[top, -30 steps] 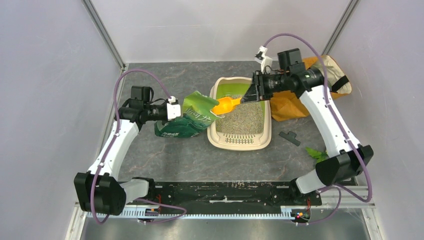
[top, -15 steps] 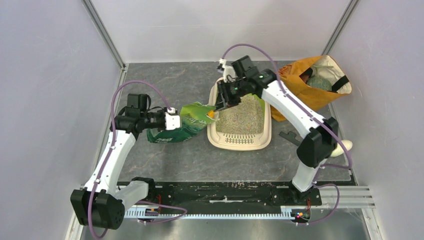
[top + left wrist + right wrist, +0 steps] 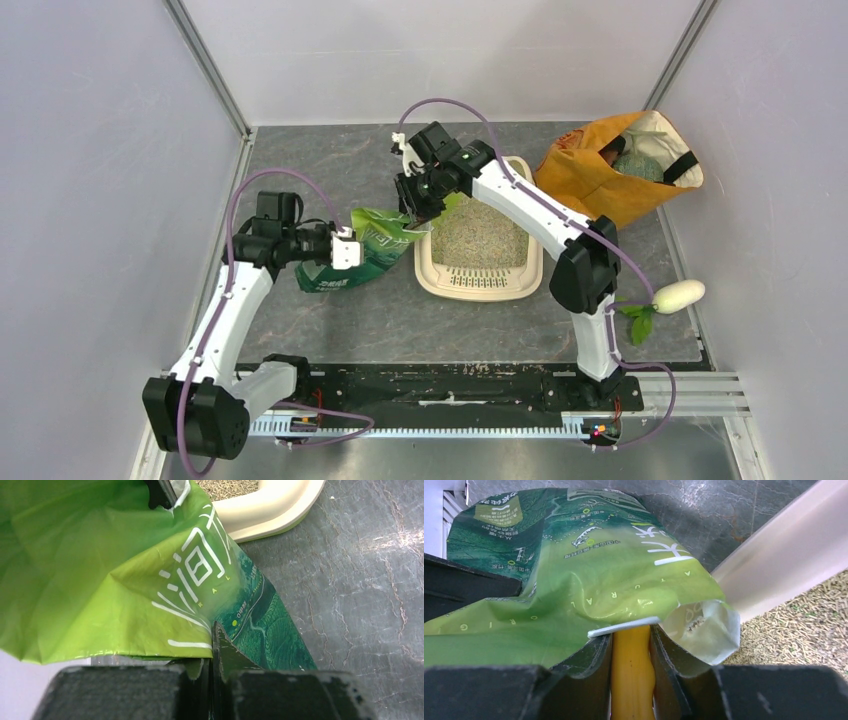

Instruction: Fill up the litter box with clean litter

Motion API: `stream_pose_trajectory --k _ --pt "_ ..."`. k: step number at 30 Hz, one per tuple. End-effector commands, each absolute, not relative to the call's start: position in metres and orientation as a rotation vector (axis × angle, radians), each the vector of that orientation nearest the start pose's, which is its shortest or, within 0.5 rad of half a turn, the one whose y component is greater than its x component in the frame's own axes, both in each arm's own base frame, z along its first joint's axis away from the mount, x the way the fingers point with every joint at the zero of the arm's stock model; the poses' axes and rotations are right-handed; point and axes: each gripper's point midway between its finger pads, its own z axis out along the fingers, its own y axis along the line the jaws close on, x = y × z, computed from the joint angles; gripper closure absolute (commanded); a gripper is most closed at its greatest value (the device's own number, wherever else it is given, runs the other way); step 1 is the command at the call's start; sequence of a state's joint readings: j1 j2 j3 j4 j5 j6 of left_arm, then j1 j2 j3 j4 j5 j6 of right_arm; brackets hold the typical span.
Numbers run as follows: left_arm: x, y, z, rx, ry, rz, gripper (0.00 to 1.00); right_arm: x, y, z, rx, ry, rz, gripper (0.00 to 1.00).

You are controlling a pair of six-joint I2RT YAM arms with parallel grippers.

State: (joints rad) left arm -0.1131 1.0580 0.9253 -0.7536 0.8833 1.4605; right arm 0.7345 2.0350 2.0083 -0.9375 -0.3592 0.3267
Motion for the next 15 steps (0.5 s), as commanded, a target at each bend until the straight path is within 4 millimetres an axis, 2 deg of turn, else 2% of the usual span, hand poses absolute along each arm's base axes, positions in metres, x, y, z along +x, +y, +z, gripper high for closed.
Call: stream_pose_trajectory --k 1,4,5,9,15 --pt "0.261 -0.148 0.195 1.735 1.134 -0.326 0.98 0.298 0.402 0.159 -0.785 2.61 0.822 1.0" --pt "0.262 -0.148 0.192 1.735 1.14 -0.334 0.98 0.286 0.415 0.15 -0.815 2.612 0.975 1.0" --pt "0.263 -0.148 0.19 1.735 1.142 -0.337 0.98 0.283 0.42 0.153 -0.824 2.588 1.044 1.0" --pt "0.264 -0.149 0.186 1.73 1.142 -0.346 0.98 0.282 0.438 0.176 -0.828 2.422 1.29 1.0" --pt "0.266 -0.151 0.183 1.714 1.158 -0.364 0.98 0.278 0.457 0.208 -0.791 2.268 1.598 1.0"
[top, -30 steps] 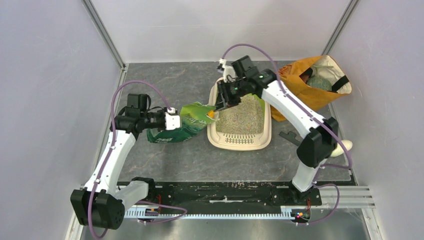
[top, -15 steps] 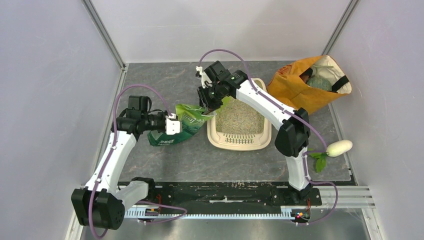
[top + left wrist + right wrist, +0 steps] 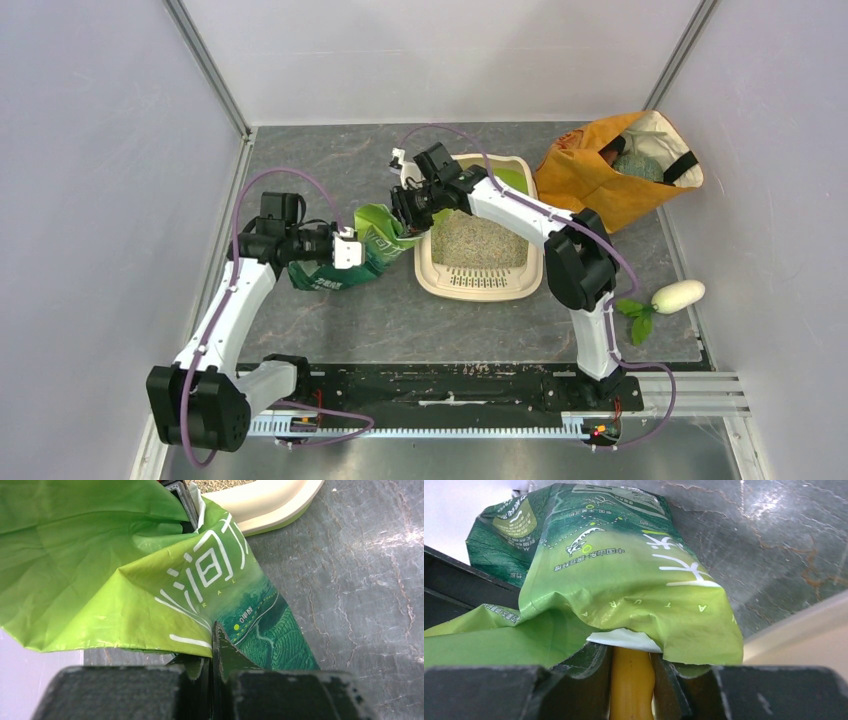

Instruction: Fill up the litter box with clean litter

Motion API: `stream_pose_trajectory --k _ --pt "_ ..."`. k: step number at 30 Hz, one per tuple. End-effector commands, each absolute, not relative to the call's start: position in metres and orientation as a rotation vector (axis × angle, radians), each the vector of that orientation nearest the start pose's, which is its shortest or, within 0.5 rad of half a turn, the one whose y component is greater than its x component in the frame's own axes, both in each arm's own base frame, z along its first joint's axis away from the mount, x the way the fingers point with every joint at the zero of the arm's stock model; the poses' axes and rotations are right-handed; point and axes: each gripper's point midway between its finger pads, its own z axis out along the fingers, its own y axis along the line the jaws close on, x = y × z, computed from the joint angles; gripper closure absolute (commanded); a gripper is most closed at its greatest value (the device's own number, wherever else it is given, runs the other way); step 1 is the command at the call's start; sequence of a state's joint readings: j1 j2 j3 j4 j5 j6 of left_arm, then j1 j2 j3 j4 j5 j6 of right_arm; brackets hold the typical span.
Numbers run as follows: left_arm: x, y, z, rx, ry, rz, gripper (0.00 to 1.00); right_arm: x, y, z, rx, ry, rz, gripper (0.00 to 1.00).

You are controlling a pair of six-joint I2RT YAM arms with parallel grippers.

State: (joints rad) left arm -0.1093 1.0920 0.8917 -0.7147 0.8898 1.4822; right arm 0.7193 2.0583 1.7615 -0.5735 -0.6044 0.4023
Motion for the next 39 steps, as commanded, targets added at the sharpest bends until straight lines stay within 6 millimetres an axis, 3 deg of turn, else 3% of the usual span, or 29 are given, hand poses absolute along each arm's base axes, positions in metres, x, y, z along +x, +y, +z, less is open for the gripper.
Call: stream_pose_trajectory --k 1,8,14,18,27,39 --pt "0.266 -0.151 0.183 1.712 1.16 -0.366 0.98 0.279 0.458 0.214 -0.766 2.245 1.643 1.0" --pt "0.269 -0.151 0.189 1.694 1.167 -0.365 0.98 0.286 0.449 0.27 -0.635 2.046 1.887 1.0" --pt "0.276 -0.153 0.218 1.654 1.156 -0.347 0.98 0.278 0.435 0.309 -0.575 1.967 1.996 1.0" --pt "0.276 -0.154 0.24 1.633 1.129 -0.321 0.98 0.28 0.414 0.327 -0.516 1.948 2.013 1.0" --pt "0.286 -0.162 0.258 1.535 1.146 -0.388 0.98 0.29 0.341 0.317 -0.312 2.008 1.951 1.0" --pt "0.296 -0.175 0.255 1.521 1.175 -0.482 0.98 0.287 0.274 0.302 -0.118 2.018 1.88 1.0"
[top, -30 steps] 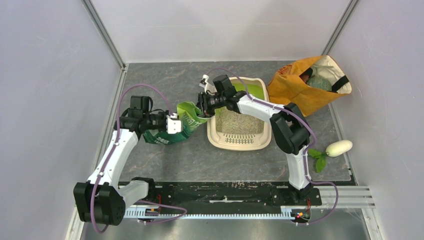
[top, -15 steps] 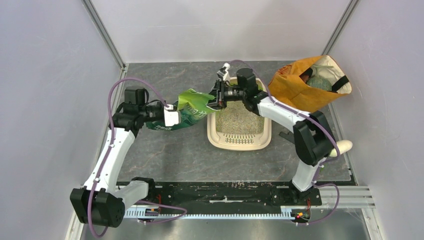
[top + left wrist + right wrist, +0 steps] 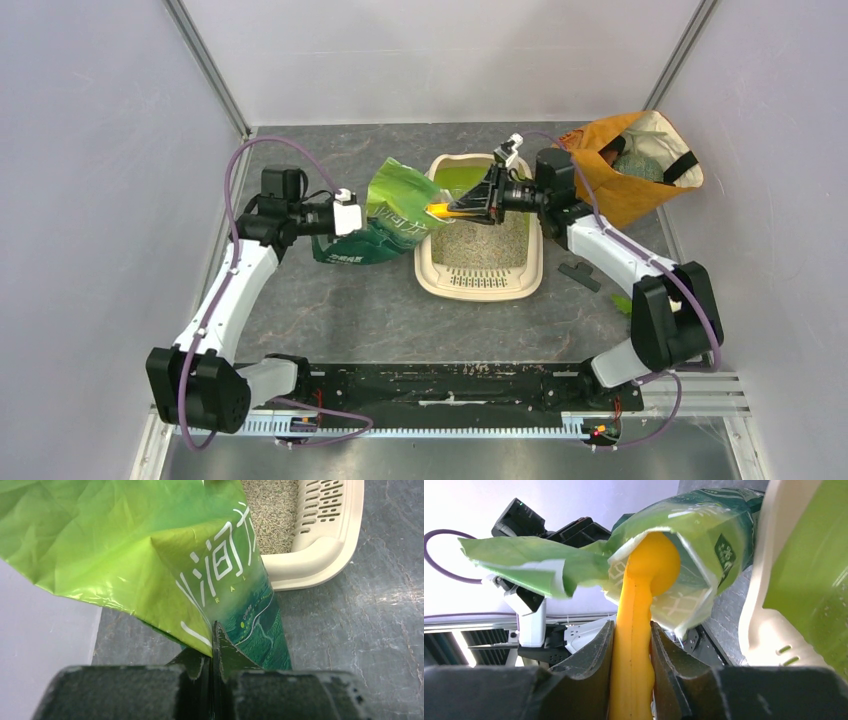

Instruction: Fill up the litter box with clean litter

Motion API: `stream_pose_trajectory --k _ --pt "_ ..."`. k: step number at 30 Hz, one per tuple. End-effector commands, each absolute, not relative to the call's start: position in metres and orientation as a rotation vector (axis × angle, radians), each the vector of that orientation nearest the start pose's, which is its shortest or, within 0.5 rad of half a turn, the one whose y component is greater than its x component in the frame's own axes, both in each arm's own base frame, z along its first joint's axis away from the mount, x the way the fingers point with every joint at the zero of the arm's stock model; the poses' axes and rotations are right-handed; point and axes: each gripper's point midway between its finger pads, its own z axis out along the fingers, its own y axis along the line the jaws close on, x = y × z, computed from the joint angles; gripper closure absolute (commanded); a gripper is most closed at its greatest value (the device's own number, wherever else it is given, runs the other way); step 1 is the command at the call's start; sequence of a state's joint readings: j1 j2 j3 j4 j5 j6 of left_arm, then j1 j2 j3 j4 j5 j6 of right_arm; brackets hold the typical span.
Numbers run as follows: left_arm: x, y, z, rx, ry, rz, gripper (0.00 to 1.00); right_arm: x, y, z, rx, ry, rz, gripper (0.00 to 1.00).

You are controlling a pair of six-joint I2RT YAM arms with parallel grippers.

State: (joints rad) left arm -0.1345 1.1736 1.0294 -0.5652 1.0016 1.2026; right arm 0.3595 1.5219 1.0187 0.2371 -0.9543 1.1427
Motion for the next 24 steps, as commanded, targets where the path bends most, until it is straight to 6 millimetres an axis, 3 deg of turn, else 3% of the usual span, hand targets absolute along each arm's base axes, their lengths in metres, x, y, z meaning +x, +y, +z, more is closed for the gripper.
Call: stream_pose_trajectory --k 1,12,24 --pt "0.296 -0.176 0.255 1.522 1.179 -0.487 0.98 0.288 0.27 0.299 -0.101 2.022 1.873 1.0" --pt "0.3 -0.184 0.243 1.543 1.207 -0.516 0.98 0.286 0.224 0.285 0.047 2.048 1.813 1.0" --pt "0.305 -0.185 0.242 1.537 1.221 -0.531 0.98 0.276 0.177 0.269 0.081 2.096 1.743 1.0"
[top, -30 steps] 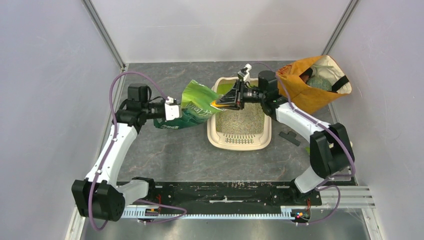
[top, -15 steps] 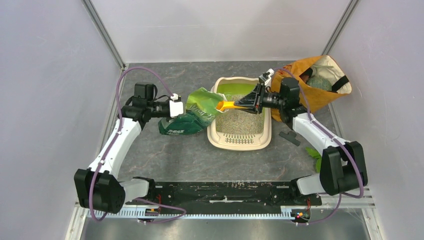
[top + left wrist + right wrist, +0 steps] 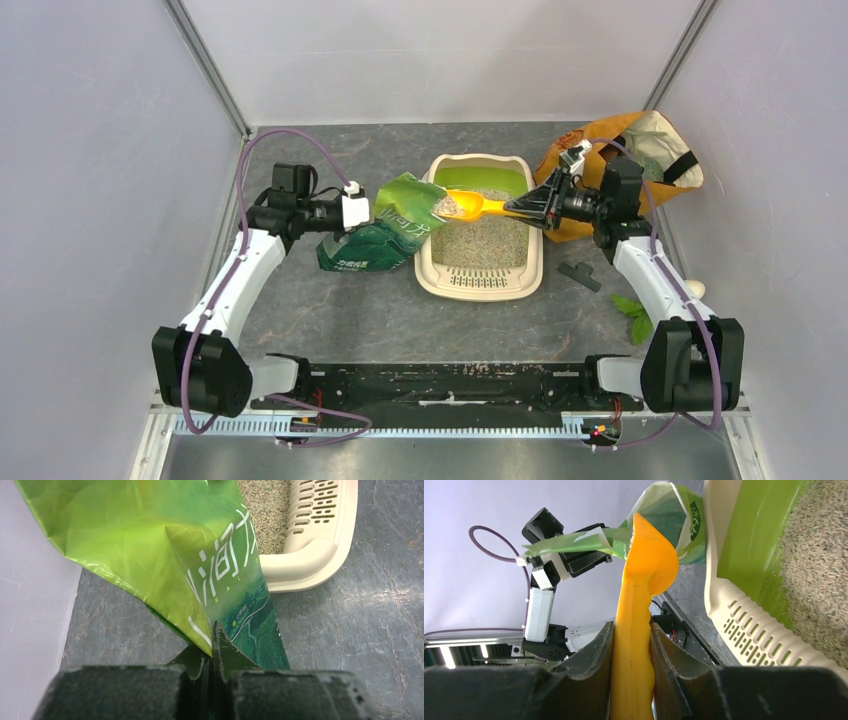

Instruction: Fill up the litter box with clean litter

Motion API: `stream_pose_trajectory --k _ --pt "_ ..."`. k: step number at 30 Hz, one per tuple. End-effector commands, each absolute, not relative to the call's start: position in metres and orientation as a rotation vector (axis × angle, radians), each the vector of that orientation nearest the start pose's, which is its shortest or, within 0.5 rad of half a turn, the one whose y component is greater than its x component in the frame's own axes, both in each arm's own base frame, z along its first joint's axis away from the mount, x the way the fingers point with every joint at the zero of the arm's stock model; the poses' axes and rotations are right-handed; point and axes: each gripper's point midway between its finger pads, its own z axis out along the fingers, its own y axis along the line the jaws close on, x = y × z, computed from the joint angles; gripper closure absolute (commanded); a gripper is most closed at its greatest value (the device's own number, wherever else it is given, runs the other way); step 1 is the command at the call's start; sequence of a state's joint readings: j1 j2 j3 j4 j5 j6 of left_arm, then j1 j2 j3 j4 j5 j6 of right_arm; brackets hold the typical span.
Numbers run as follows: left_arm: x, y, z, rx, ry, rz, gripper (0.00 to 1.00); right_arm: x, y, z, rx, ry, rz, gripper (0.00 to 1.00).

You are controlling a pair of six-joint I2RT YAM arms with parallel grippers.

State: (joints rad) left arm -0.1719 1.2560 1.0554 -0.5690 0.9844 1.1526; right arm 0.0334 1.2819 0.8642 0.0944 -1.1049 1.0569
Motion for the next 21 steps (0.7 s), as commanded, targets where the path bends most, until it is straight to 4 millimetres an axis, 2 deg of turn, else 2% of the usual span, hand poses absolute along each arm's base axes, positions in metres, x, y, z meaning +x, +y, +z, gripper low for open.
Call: stream_pose_trajectory --k 1,9,12,21 --pt "0.305 -0.185 0.242 1.536 1.222 -0.532 0.98 0.278 0.167 0.265 0.113 2.101 1.729 1.0" --pt "0.305 -0.186 0.24 1.538 1.224 -0.537 0.98 0.275 0.136 0.251 0.138 2.138 1.66 1.0" --pt "0.305 -0.185 0.238 1.537 1.229 -0.537 0.98 0.281 0.126 0.249 0.168 2.145 1.611 1.0" --pt "0.301 -0.184 0.238 1.544 1.22 -0.524 0.98 0.305 0.102 0.236 0.146 2.279 1.276 1.0"
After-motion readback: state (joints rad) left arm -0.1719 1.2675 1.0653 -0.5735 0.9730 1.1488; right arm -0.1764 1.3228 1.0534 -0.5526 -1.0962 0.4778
